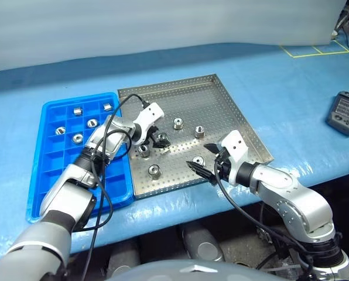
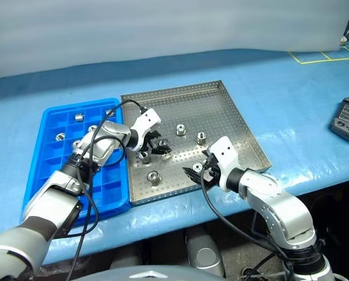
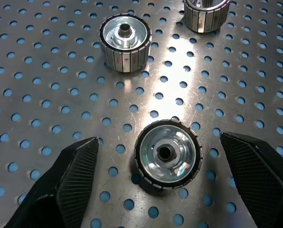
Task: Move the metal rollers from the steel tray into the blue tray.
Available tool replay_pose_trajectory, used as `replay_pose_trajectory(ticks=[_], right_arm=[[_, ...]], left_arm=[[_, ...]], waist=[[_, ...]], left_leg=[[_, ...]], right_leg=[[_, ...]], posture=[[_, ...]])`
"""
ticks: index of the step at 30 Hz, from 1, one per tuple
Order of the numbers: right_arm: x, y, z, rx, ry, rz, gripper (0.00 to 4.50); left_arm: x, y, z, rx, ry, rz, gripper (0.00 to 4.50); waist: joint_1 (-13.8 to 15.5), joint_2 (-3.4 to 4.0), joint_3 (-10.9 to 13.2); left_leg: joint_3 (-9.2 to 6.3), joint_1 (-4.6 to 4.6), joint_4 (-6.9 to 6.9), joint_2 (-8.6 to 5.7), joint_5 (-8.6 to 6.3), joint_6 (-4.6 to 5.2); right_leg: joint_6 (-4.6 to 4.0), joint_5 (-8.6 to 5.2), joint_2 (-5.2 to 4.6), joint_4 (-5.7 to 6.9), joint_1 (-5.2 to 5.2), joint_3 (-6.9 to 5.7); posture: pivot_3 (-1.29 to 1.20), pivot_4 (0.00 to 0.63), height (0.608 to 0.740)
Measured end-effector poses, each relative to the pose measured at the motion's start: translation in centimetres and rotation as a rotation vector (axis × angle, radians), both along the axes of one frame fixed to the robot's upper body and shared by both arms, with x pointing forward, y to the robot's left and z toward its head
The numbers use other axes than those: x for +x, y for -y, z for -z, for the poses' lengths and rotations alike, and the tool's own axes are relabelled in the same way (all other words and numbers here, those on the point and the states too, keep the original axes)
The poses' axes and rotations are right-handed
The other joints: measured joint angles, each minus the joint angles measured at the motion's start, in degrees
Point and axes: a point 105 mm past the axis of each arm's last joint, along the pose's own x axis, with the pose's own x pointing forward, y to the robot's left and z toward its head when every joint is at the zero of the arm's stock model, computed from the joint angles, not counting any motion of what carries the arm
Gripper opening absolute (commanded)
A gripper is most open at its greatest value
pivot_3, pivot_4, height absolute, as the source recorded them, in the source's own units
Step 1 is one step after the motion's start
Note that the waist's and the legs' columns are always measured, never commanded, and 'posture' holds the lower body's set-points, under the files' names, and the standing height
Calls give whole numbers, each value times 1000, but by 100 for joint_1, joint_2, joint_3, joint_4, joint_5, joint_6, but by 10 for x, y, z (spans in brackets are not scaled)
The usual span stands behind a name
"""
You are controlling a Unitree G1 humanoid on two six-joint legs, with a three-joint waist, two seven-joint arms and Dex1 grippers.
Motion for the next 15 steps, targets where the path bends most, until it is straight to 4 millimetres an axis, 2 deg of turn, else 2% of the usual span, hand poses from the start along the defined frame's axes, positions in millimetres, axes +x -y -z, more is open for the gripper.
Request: replay_pose_trajectory(ticks=[13,15], right_arm=[[1,-1,-2,0,9,-1,4500],[1,-1,-2,0,9,-1,4500]], left_arm=[[-1,-5,6,33,-10,-12,4453],[-2,-5,6,35,-10,-14,4082]], waist=[[-5,0,0],[-5,0,0]], left_leg=[[-1,0,0,0,0,0],[0,0,0,0,0,0]], right_leg=[[1,1,0,0,1,0],[1,1,0,1,1,0]], posture=[[-239,150,740],[-241,150,740]])
